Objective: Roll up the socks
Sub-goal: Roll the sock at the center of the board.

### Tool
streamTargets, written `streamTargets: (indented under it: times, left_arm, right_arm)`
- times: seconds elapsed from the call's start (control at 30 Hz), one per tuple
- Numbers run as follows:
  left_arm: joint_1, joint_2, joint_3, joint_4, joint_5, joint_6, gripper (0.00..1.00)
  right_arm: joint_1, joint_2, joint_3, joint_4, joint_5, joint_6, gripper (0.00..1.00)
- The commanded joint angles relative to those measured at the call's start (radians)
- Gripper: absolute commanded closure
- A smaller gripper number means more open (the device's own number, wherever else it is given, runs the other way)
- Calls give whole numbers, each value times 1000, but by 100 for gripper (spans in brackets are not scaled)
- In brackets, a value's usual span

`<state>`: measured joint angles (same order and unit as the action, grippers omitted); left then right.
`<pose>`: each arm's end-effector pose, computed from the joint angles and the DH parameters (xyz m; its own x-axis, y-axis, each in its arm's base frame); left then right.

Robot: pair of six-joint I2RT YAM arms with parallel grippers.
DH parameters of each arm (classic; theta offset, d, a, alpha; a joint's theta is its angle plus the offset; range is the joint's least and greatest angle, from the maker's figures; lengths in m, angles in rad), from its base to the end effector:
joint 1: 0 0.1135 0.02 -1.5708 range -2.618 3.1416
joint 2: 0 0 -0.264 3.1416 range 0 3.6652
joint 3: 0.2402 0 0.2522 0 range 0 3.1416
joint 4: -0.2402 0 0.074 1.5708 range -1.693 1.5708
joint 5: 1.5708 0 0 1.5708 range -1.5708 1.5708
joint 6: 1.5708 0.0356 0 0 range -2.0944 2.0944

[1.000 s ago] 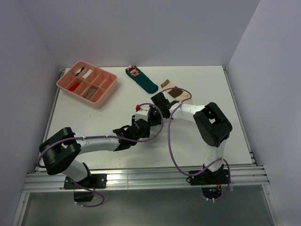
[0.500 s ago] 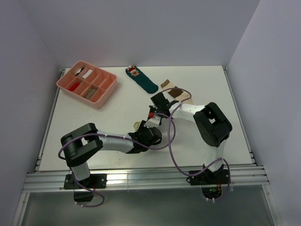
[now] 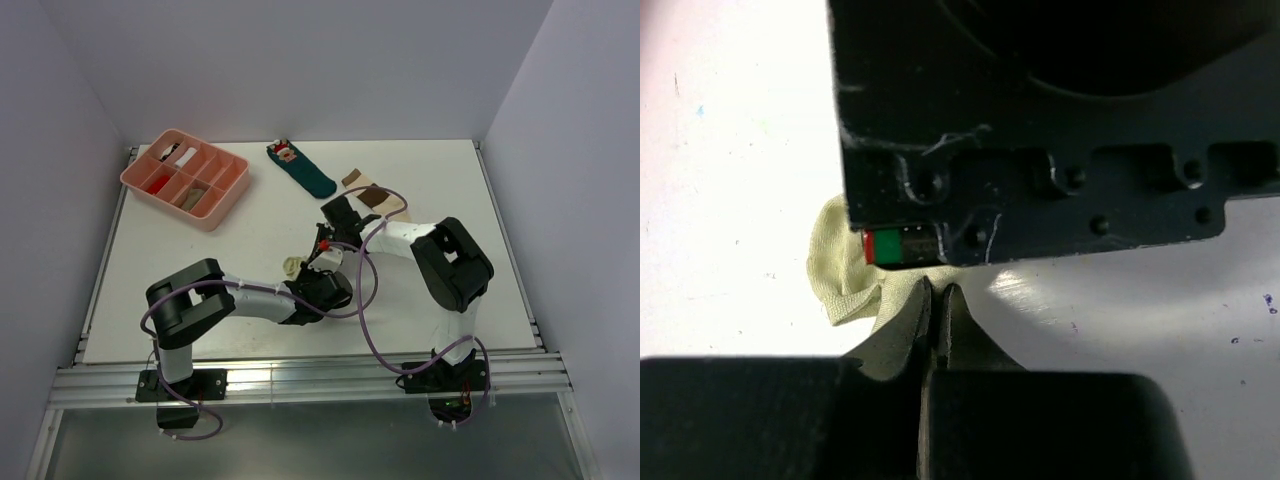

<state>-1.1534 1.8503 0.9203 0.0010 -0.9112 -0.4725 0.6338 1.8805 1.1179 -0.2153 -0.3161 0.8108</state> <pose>0.1655 -0.3037 0.1300 -0.4568 0.3422 -0.8211 0.1803 0.9395 0.2912 0.2991 0.2335 0.1497 -0.9698 0.1422 -0.1981 0.0002 0.8127 0.5826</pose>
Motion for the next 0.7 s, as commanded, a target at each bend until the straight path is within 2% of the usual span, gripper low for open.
streamTargets:
  times: [0.0, 0.07, 0.2, 0.23, 0.27, 0.33, 0.37, 0.47, 0.67]
  left_arm:
    - [24, 50, -34, -121, 139, -71, 99]
    - [38, 26, -46, -114, 173, -86, 99]
    - [78, -66, -103, -40, 314, -112, 99]
    - [89, -109, -127, -23, 386, -117, 99]
    - [101, -131, -141, -10, 423, -123, 99]
    - [139, -189, -175, 43, 524, -141, 99]
    - [168, -204, -185, 57, 558, -147, 99]
    - [228, -250, -222, 105, 678, -178, 99]
    - [368, -295, -308, 232, 940, -264, 99]
  right_arm:
    - [7, -34, -41, 80, -93, 14, 97]
    - [-3, -55, -73, 157, -127, 24, 90]
    - [-16, -115, -118, 244, -126, 36, 77]
    - [-19, -141, -134, 261, -121, 39, 71]
    - [-26, -155, -144, 292, -118, 42, 60]
    - [-39, -188, -167, 324, -109, 56, 49]
    - [-46, -195, -170, 336, -104, 57, 39]
    - [-49, -205, -173, 344, -86, 68, 30]
    - [-49, -233, -250, 425, -66, 99, 28]
